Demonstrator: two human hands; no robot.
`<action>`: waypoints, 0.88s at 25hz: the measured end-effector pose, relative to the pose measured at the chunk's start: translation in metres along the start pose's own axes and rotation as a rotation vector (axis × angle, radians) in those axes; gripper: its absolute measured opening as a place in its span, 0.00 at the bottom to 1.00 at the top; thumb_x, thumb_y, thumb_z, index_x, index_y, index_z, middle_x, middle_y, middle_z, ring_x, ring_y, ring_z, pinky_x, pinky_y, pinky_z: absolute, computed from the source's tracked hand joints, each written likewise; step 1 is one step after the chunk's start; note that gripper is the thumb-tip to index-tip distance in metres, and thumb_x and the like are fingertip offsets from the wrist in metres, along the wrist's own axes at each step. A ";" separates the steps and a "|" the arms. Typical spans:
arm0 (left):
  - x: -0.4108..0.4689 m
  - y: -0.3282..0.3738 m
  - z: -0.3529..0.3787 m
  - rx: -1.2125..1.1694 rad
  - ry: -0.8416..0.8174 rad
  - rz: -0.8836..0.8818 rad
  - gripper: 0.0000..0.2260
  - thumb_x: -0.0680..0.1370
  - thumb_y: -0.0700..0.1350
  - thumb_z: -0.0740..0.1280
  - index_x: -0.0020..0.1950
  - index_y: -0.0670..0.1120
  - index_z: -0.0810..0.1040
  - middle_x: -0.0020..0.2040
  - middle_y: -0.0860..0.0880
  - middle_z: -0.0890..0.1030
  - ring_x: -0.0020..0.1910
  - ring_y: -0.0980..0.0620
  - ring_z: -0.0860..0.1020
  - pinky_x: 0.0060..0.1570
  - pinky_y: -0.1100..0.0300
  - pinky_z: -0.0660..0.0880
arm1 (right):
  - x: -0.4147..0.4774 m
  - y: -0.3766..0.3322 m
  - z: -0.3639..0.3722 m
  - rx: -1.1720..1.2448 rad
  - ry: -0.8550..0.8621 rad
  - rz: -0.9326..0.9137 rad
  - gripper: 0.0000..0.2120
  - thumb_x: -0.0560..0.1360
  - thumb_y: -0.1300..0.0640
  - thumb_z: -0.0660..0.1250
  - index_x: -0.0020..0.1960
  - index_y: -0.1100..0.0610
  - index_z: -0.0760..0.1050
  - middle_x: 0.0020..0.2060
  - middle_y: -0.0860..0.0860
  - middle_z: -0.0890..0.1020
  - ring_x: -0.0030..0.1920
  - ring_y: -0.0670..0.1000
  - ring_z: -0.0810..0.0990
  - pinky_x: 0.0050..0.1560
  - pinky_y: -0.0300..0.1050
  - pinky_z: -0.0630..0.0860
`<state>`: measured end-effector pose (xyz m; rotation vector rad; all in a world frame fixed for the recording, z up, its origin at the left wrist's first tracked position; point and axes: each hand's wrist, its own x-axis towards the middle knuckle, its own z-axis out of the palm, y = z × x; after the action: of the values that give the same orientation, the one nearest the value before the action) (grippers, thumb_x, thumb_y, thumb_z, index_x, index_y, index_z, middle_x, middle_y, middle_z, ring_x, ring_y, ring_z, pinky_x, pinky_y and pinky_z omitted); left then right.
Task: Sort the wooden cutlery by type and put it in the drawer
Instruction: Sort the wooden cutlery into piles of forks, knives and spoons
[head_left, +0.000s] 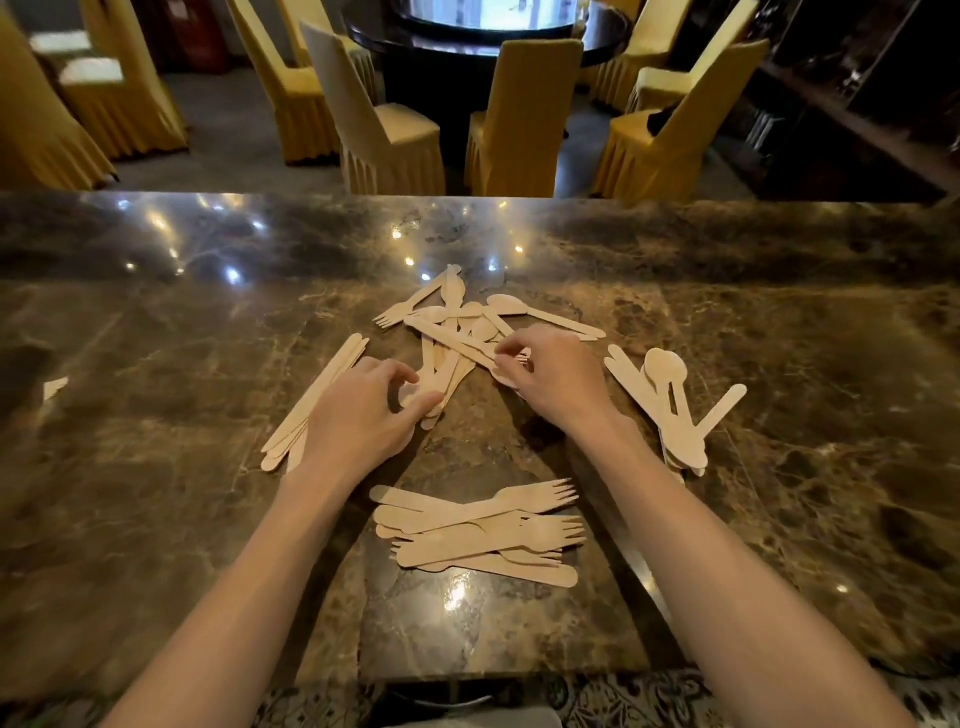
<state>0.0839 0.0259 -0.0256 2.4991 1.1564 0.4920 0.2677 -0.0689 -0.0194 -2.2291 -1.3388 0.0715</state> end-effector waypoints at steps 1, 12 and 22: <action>0.003 0.002 0.002 0.002 0.010 -0.005 0.21 0.71 0.66 0.63 0.55 0.53 0.77 0.53 0.52 0.79 0.45 0.56 0.74 0.41 0.60 0.74 | 0.009 0.001 0.003 -0.014 0.023 0.010 0.08 0.75 0.51 0.67 0.52 0.50 0.81 0.49 0.48 0.82 0.49 0.49 0.78 0.46 0.46 0.76; 0.020 0.022 0.015 0.130 0.005 0.057 0.23 0.69 0.66 0.65 0.54 0.52 0.78 0.47 0.52 0.80 0.41 0.56 0.74 0.39 0.58 0.73 | 0.018 -0.006 0.015 -0.203 -0.081 -0.174 0.17 0.71 0.41 0.68 0.54 0.50 0.81 0.47 0.50 0.83 0.48 0.51 0.77 0.52 0.48 0.72; 0.015 0.018 0.014 0.036 0.035 0.032 0.18 0.72 0.59 0.68 0.57 0.50 0.77 0.48 0.53 0.82 0.45 0.54 0.77 0.45 0.55 0.76 | -0.016 0.014 -0.031 0.334 0.173 0.198 0.09 0.70 0.54 0.73 0.51 0.50 0.81 0.37 0.41 0.81 0.38 0.39 0.78 0.39 0.34 0.74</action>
<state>0.1115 0.0245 -0.0279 2.5528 1.1495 0.5294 0.2801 -0.0999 -0.0027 -2.0235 -0.9355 0.1578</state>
